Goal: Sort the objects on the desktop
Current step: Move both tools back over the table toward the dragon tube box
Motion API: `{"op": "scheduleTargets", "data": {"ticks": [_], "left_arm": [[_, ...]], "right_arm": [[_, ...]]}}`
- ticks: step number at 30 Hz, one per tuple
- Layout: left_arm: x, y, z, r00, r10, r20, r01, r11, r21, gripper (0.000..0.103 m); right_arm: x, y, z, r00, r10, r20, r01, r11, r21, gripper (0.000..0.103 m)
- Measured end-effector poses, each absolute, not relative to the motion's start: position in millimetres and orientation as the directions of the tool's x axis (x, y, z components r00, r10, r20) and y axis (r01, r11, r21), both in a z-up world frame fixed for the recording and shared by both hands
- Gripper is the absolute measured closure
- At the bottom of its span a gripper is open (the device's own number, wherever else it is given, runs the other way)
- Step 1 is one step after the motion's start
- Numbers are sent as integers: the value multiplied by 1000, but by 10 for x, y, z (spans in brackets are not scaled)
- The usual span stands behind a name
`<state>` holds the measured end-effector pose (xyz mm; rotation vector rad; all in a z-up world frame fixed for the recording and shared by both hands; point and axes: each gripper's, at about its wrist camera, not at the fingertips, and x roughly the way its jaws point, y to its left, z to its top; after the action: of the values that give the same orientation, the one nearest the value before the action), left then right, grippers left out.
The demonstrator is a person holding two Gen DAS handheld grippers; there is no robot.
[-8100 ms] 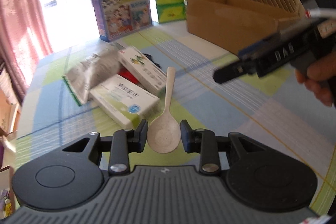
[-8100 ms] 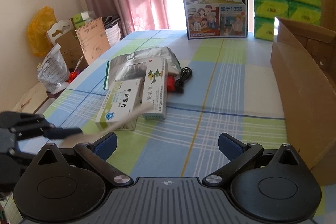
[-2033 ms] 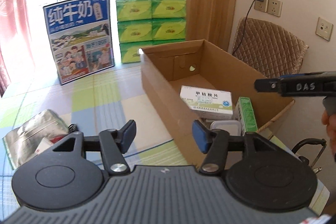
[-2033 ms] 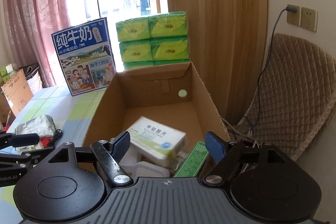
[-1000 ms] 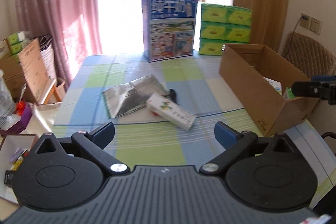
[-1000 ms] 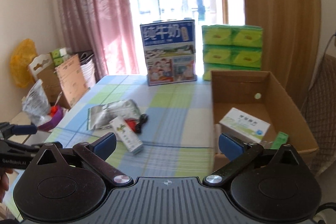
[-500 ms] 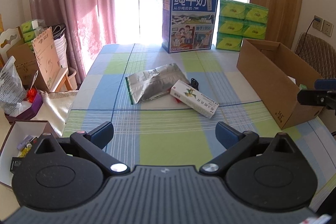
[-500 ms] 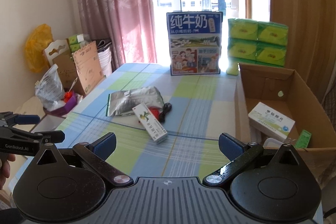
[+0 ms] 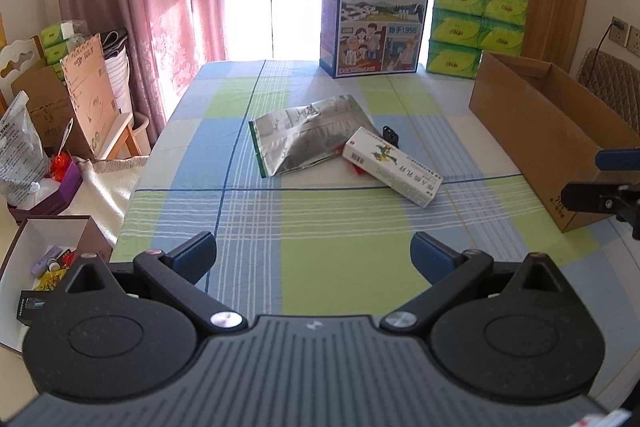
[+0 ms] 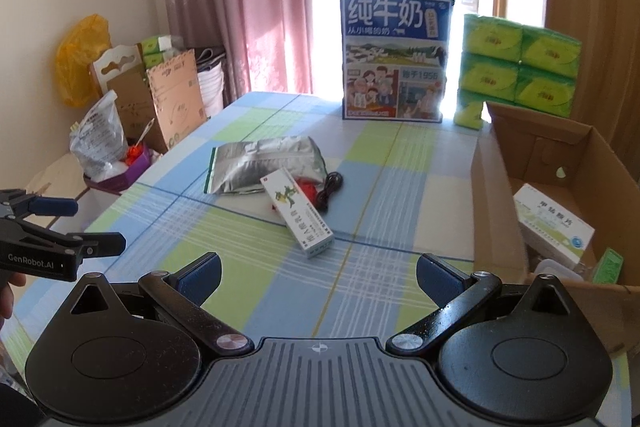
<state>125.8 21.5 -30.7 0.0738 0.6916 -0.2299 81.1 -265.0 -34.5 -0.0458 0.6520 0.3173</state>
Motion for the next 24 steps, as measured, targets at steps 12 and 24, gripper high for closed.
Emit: {"op": "scheduleTargets", "data": {"ticks": [12, 24], "left_arm": [[1578, 324, -599, 731, -170, -661, 237, 972, 12, 2], [1946, 295, -895, 715, -173, -677, 246, 969, 12, 2]], "right_arm": [[1245, -2417, -722, 727, 305, -615, -356, 933, 41, 2], [1635, -2311, -1101, 705, 298, -643, -365, 930, 31, 2]]}}
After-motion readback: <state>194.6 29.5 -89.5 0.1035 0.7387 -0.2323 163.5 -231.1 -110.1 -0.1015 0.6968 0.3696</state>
